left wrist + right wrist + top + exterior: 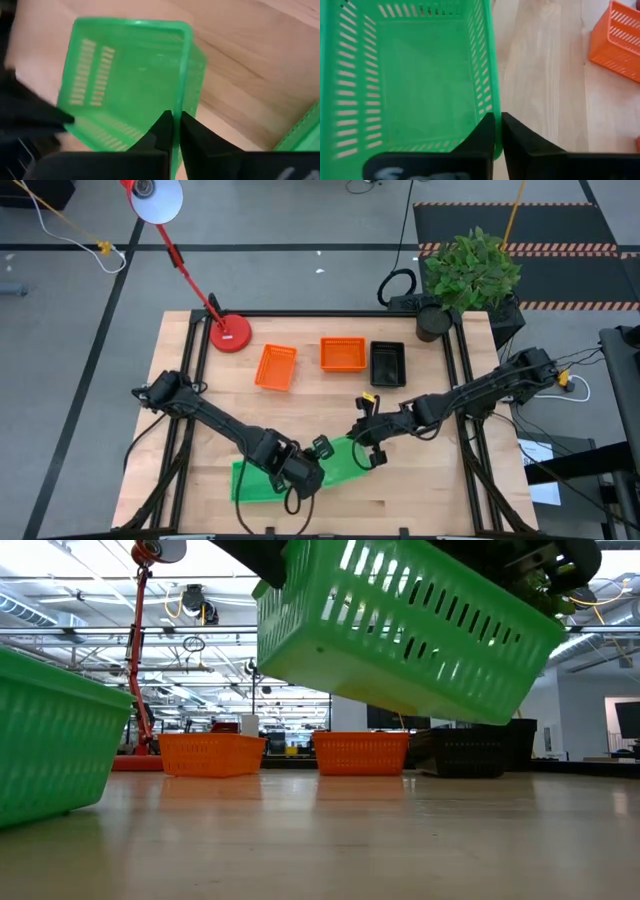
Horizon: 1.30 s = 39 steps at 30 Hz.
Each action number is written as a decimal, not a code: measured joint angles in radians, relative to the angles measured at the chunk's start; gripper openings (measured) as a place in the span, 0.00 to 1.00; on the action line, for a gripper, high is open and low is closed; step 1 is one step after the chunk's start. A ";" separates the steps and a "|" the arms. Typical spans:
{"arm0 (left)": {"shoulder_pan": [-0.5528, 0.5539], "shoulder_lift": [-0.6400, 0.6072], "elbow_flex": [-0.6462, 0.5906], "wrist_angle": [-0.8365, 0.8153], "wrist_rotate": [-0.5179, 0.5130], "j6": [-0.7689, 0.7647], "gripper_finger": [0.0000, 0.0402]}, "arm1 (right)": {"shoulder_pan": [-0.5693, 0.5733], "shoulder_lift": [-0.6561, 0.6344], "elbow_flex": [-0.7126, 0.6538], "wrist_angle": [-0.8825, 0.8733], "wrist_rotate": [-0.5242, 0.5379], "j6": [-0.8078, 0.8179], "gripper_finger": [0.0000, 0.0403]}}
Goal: Stack baskets by color
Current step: Stack the right green basket on top of the green basket
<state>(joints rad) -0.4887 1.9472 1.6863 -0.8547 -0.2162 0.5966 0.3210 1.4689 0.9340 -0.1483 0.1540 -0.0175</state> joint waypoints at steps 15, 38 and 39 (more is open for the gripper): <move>-0.051 0.000 0.000 -0.132 -0.251 -0.469 0.55 | -0.001 -0.078 0.000 -0.068 0.060 0.141 0.02; -0.060 0.026 0.002 0.244 -0.351 -0.619 0.73 | -0.014 -0.200 0.000 -0.205 0.082 0.398 0.01; -0.056 0.036 0.002 0.244 -0.349 -0.627 0.73 | -0.014 -0.201 0.000 -0.207 0.082 0.398 0.01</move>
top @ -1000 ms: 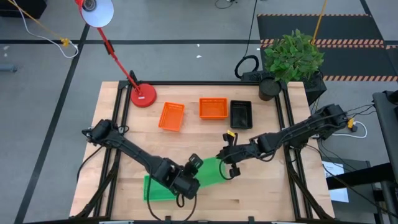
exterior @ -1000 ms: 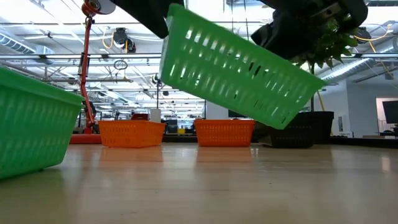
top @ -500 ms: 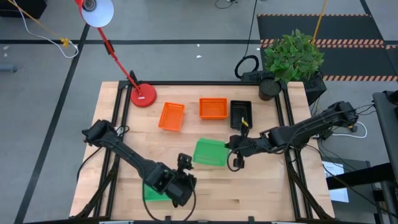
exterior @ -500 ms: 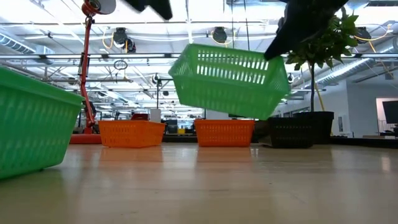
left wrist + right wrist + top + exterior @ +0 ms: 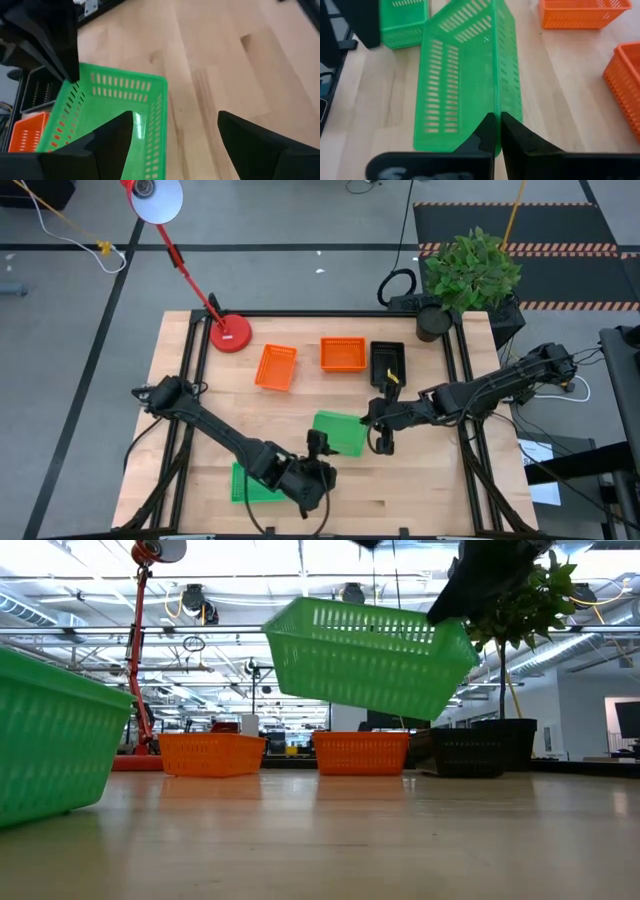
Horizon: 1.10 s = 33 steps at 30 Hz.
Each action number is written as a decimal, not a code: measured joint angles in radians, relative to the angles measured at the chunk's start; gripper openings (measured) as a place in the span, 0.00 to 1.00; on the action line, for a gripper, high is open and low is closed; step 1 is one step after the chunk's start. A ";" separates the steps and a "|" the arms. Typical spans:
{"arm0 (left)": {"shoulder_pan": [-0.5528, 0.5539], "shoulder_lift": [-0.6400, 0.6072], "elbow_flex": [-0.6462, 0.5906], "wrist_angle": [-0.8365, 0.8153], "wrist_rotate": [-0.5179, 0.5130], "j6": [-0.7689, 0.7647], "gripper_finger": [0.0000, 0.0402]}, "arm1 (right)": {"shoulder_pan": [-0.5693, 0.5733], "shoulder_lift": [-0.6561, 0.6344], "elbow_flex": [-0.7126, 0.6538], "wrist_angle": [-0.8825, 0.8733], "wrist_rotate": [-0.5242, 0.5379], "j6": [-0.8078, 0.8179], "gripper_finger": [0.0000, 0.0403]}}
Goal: Stack baskets by color
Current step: Stack the right green basket on top of the green basket
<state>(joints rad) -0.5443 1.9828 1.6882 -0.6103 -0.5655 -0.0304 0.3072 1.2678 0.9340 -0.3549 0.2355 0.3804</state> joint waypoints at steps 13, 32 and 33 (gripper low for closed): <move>0.061 0.078 -0.001 -0.058 0.012 -0.148 0.62 | -0.059 -0.001 0.000 0.046 -0.029 -0.060 0.03; 0.084 0.075 0.000 -0.193 0.017 -0.122 0.08 | -0.080 -0.001 0.000 0.076 -0.083 -0.107 0.04; 0.084 0.075 0.000 -0.198 0.019 -0.122 0.06 | -0.080 -0.001 0.000 0.081 -0.083 -0.107 0.04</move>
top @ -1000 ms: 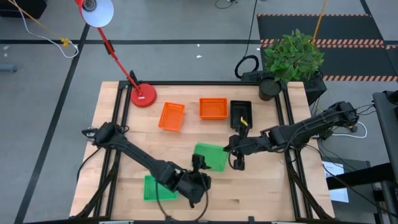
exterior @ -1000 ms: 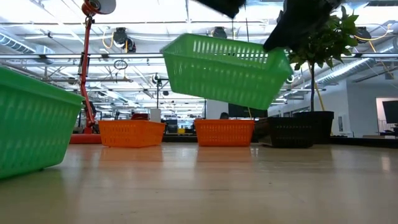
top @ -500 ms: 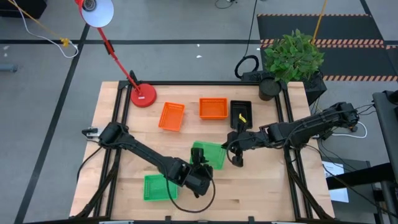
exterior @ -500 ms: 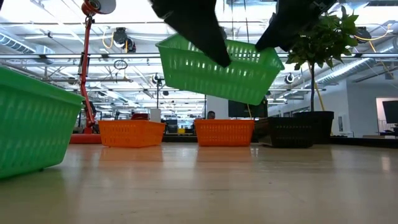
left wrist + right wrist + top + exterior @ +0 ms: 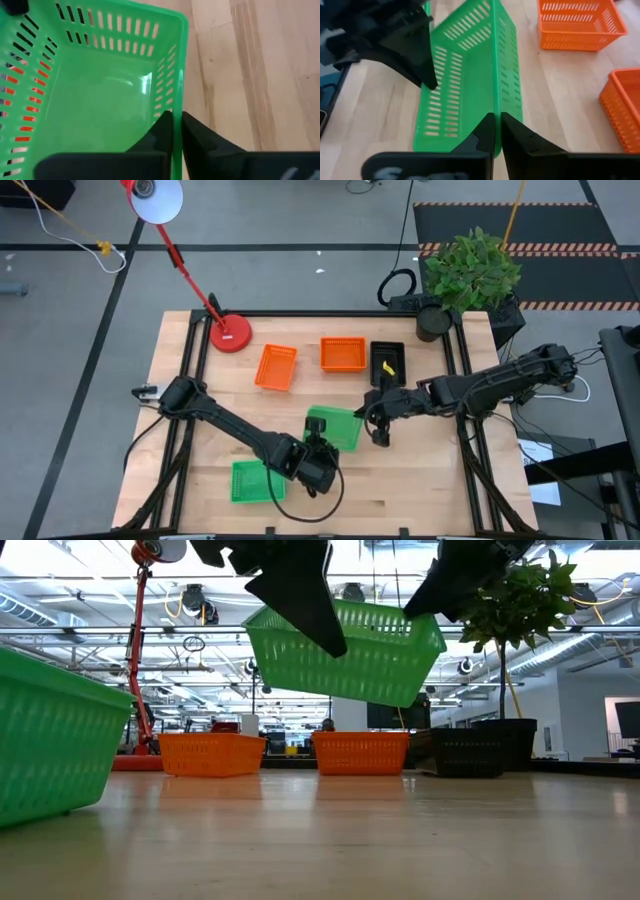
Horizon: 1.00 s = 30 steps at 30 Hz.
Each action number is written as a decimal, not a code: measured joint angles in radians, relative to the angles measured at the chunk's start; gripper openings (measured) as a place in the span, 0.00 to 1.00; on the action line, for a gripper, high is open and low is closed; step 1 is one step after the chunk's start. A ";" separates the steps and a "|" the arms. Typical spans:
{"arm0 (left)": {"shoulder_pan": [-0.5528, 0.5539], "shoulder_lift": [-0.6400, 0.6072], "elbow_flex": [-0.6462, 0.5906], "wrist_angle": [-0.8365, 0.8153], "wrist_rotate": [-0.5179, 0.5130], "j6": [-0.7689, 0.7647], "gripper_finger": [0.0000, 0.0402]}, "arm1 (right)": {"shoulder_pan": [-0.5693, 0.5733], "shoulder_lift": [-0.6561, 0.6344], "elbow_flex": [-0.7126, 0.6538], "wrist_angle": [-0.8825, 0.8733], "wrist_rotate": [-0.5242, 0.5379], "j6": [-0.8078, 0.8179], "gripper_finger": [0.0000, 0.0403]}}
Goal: Stack baskets by color
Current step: Stack the right green basket on top of the green basket
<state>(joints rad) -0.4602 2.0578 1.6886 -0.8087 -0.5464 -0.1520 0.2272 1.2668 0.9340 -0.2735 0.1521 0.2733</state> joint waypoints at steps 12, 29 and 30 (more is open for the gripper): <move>0.010 0.000 0.000 -0.011 -0.001 -0.011 0.16 | 0.000 0.000 0.000 0.021 -0.025 0.002 0.04; -0.124 -0.093 -0.001 -0.014 -0.014 -0.193 0.03 | 0.076 -0.091 0.000 0.044 -0.034 -0.083 0.25; -0.141 -0.106 -0.001 -0.017 -0.016 -0.201 0.03 | 0.089 -0.104 0.000 0.062 -0.032 -0.097 0.28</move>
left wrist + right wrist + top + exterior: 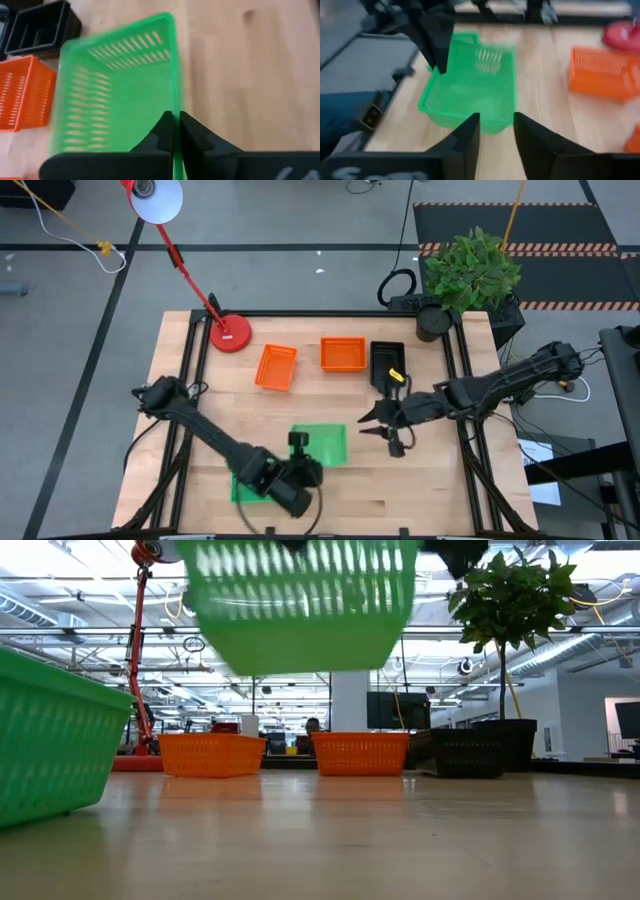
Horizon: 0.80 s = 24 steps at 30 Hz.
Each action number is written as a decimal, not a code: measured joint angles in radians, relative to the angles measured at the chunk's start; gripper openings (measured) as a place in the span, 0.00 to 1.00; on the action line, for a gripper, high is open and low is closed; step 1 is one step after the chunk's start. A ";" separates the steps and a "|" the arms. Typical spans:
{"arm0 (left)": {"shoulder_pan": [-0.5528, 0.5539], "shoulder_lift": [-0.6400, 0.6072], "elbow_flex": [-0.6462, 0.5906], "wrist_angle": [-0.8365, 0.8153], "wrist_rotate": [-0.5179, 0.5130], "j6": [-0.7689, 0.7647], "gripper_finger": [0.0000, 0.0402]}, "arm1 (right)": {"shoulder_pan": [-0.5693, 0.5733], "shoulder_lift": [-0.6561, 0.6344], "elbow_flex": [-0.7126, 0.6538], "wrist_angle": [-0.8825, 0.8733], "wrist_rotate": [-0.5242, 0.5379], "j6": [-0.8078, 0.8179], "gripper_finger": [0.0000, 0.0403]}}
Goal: Stack baskets by color
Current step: Stack the right green basket on top of the green basket
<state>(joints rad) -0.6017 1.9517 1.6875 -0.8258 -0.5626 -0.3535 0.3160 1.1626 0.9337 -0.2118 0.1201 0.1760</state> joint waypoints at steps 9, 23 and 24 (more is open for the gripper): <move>-0.192 -0.073 0.000 -0.113 -0.051 -0.116 0.03 | 0.080 -0.073 0.000 0.079 0.014 -0.039 0.36; -0.398 -0.091 0.000 -0.317 -0.148 -0.408 0.02 | 0.153 -0.073 -0.089 0.125 0.197 0.013 0.32; -0.403 -0.091 0.000 -0.330 -0.148 -0.425 0.02 | 0.159 -0.073 -0.106 0.148 0.197 0.021 0.32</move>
<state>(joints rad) -1.0051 1.8606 1.6878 -1.1556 -0.7107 -0.7782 0.4754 1.0901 0.8278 -0.0637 0.3176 0.1971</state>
